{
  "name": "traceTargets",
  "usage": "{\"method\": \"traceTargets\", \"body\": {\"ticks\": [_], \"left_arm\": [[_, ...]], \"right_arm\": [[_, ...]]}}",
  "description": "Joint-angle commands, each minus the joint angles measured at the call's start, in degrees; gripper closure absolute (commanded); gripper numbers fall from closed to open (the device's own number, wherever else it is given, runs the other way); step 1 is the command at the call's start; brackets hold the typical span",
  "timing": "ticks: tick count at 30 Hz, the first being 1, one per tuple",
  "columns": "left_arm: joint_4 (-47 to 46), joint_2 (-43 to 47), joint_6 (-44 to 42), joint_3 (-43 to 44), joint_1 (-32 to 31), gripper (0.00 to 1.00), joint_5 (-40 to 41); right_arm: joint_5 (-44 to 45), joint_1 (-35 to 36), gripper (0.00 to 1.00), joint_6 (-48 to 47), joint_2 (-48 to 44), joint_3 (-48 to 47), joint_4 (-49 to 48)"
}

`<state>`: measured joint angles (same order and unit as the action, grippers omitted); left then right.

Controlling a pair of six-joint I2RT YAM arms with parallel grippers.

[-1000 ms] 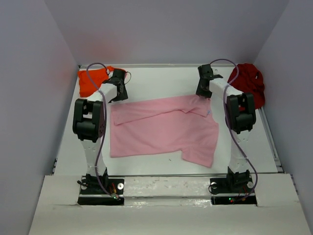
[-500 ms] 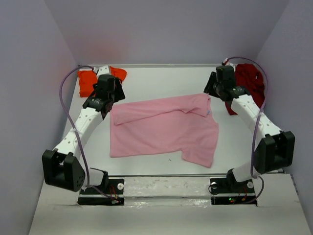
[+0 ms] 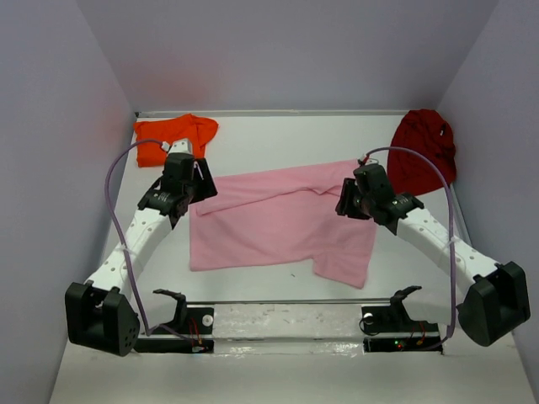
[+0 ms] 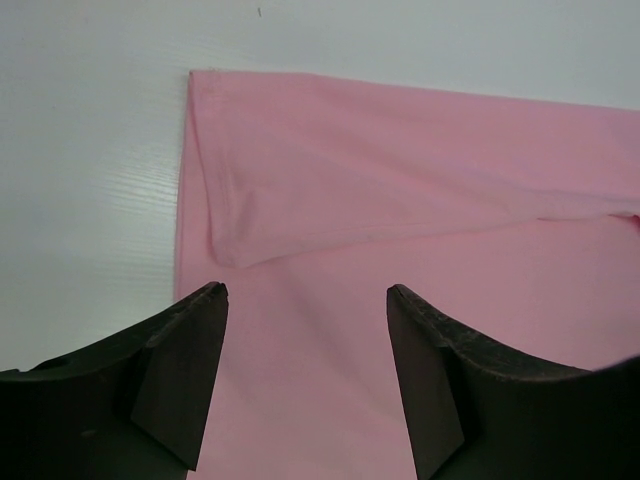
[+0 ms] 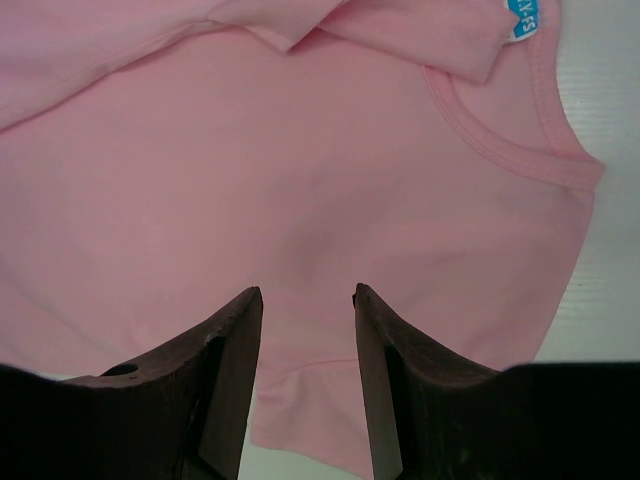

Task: Fold and stack the t-shirts
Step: Fold the tshirt

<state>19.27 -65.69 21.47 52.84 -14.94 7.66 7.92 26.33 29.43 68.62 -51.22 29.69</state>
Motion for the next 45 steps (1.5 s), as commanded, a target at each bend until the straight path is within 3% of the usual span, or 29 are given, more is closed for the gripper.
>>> {"method": "traceTargets", "body": {"ticks": [1,7,14,19,30,37,45], "left_arm": [[0.07,-1.62,1.02,-1.86,-0.09,0.26,-3.61],[0.16,3.19,4.89,-5.02,-0.09,0.26,-12.05],[-0.37,3.47,5.42,-7.84,-1.23,0.26,-8.37],[-2.38,0.84,6.04,-8.89,-2.81,0.26,-6.36],[-7.92,-10.68,8.05,-5.91,-3.25,0.27,-3.36],[-7.49,-17.98,7.89,7.17,-3.6,0.29,-0.02],[-4.94,-27.02,1.47,16.07,-3.34,0.28,3.41]], "right_arm": [[-1.67,-0.05,0.52,1.68,0.55,1.3,-0.95],[-5.01,1.18,0.53,4.4,-5.66,5.51,1.16],[-4.86,5.74,0.5,9.94,-13.16,10.88,4.31],[5.5,7.77,0.5,7.84,-8.68,8.16,7.22],[10.18,7.77,0.5,5.47,15.48,-2.89,-3.49],[15.89,7.77,0.49,0.72,24.28,-16.95,-3.76],[16.68,1.55,0.49,-1.48,34.29,-28.31,-2.71]]}}
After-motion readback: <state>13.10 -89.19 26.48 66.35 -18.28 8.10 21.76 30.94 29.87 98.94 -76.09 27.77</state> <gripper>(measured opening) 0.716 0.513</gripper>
